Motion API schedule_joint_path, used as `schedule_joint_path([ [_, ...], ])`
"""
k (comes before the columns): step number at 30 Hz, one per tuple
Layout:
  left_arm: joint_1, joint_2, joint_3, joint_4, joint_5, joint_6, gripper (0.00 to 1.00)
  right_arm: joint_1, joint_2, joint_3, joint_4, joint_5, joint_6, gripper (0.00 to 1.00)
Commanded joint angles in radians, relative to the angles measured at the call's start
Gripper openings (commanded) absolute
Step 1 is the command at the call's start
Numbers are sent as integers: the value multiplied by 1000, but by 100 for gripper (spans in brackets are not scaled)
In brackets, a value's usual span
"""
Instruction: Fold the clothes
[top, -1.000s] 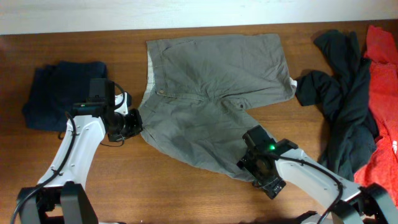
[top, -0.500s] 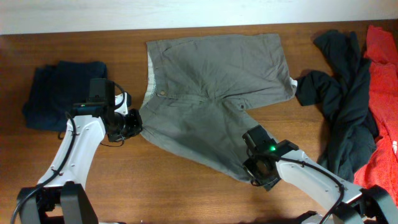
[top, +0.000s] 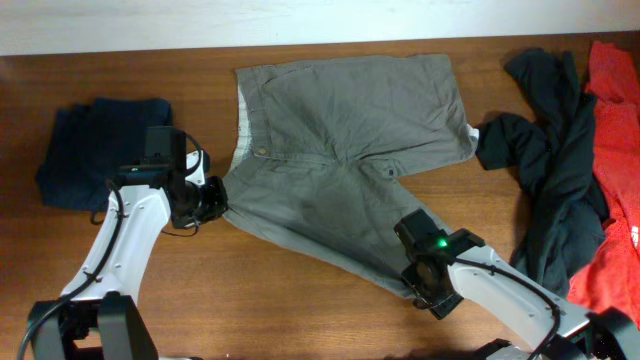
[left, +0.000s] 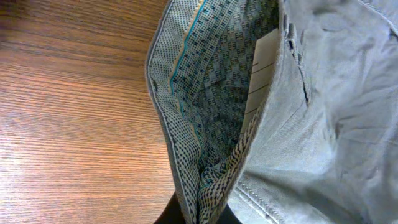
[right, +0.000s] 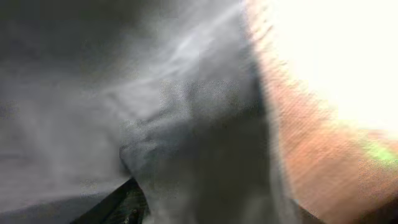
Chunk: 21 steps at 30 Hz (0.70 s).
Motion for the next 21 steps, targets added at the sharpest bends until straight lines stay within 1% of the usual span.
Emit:
schedule_joint_path([
  [1,3,-18,-1,5,-60,2,5,-28,-7,-22,-52,79,92,58],
  [7,3,-18,-1,6,-60,2,5,-95,-7,-22,-45,65,88,56],
  [8,3,-18,-1,6,-60,2,5,-99,-7,-22,-41,63,88,53],
  [11,3,-18,-1,6,-60,2,5,-99,-7,-22,-24,63,87,39],
  [12,3,-18,-1,6,-60,2,5,-99,-7,-22,-23,63,87,30],
  [14,3,-18,-1,6,-60,2,5,-99,-7,-22,-20,64,87,17],
  [15,3,-18,-1,6,-60,2,5,-99,-7,-22,-20,65,87,7],
  [16,3,-18,-1,7,-60,2,5,-99,-7,-22,-20,65,87,4],
  [18,3,-18,-1,10,-60,2,3,-99,-8,-22,-20,71,74,4],
  [21,3,-19,-1,9,-60,2,0,-99,-19,-6,-30,77,5,4],
])
